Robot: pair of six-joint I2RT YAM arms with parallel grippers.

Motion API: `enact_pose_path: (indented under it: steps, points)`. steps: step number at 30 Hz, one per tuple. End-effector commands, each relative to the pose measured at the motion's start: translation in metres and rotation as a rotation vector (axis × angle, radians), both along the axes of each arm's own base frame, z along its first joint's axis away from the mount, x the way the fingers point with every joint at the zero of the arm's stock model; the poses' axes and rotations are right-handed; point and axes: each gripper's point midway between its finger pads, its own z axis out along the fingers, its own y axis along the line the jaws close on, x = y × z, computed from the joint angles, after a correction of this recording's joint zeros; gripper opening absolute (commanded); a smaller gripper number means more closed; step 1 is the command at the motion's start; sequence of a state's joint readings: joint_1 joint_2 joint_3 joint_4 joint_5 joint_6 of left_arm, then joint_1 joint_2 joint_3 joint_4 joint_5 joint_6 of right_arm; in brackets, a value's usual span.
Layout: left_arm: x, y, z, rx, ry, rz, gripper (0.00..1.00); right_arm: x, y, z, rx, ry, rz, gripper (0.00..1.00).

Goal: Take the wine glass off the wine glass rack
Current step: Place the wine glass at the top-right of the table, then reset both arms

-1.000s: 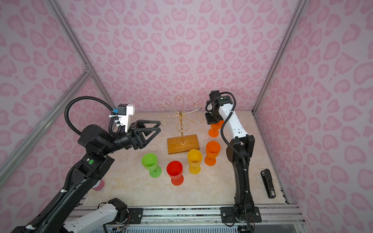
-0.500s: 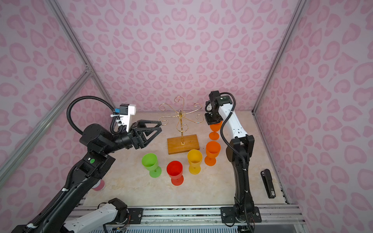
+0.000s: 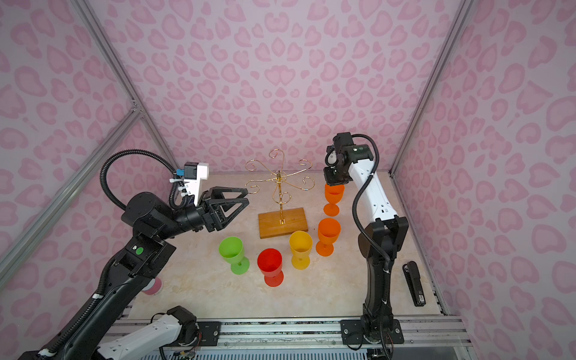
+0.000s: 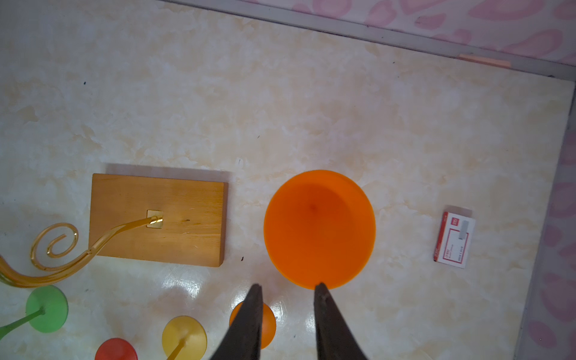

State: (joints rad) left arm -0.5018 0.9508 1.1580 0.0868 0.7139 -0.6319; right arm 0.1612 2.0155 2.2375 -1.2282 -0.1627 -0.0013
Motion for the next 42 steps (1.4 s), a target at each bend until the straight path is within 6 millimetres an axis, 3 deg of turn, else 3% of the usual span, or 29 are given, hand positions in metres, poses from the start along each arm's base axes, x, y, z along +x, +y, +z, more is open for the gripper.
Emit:
enact_pose_path:
  steps: [1, 4, 8, 12, 14, 16, 20, 27, 32, 42]
  points:
    - [0.004, 0.009, 0.001, 0.016, -0.02, 0.059, 0.7, 0.001, -0.02, 0.017, 0.04, -0.085, -0.073, 0.3]
    - [0.011, 0.026, -0.005, 0.053, -0.028, 0.16, 0.7, -0.014, -0.046, 0.042, 0.098, -0.209, -0.158, 0.29]
    - [0.031, 0.069, -0.016, 0.144, -0.055, 0.449, 0.7, -0.042, -0.078, 0.069, 0.131, -0.469, -0.285, 0.29]
    - [0.061, 0.138, -0.042, 0.291, -0.106, 0.897, 0.7, -0.08, -0.103, 0.054, 0.099, -0.675, -0.405, 0.3]
    - [0.075, 0.174, -0.06, 0.369, -0.105, 1.122, 0.7, -0.094, -0.11, 0.039, 0.094, -0.718, -0.446, 0.3]
    - [0.086, 0.198, -0.076, 0.409, -0.065, 1.259, 0.7, -0.105, -0.118, 0.021, 0.071, -0.746, -0.488, 0.3]
    - [0.113, 0.209, -0.112, 0.497, -0.042, 1.354, 0.71, -0.122, -0.133, -0.011, 0.019, -0.821, -0.547, 0.31]
    - [0.15, 0.219, -0.21, 0.596, 0.002, 1.383, 0.71, -0.129, -0.141, -0.055, -0.015, -0.845, -0.582, 0.31]
    - [0.163, 0.24, -0.27, 0.632, 0.066, 1.371, 0.71, -0.124, -0.144, -0.065, -0.03, -0.866, -0.598, 0.31]
    - [0.175, 0.268, -0.324, 0.637, 0.149, 1.332, 0.7, -0.12, -0.139, -0.095, -0.063, -0.837, -0.544, 0.3]
